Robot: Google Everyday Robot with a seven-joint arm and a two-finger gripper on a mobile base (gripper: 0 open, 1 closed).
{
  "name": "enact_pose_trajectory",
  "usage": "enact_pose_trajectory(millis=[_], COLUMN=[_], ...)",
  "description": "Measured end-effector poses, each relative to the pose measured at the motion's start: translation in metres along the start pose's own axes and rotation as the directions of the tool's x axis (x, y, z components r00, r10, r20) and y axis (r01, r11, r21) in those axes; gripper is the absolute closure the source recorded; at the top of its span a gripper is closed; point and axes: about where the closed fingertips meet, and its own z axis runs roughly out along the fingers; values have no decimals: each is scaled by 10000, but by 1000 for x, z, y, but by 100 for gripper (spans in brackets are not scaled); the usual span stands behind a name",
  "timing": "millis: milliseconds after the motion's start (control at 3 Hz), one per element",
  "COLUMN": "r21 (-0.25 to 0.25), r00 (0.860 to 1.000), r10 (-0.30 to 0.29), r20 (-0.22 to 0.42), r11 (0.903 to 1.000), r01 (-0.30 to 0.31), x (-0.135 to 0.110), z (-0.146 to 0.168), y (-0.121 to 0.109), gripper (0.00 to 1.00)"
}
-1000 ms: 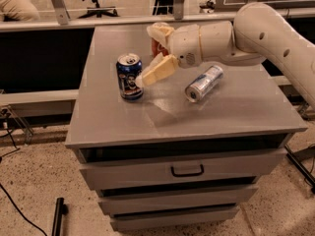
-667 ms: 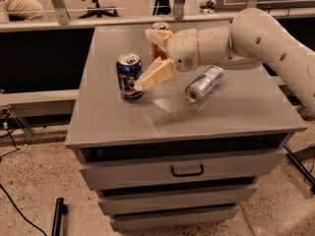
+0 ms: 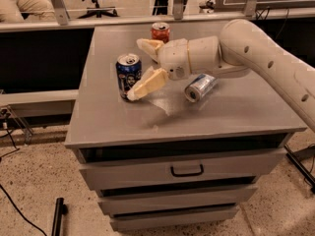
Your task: Knock pepsi can over
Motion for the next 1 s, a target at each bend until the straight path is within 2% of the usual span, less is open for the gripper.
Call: enact_pose_trajectory(millis=[333,667,1000], r21=[-119,-142,-144], r00=[9998,9974,9974], r10=[162,687,690], r20=[125,217,215], r11=[9998,9976,9975], r01=[-160,-684,-687], x=[6,23,23], z=[12,24,24], y=[7,17,18], gripper=[0,0,0])
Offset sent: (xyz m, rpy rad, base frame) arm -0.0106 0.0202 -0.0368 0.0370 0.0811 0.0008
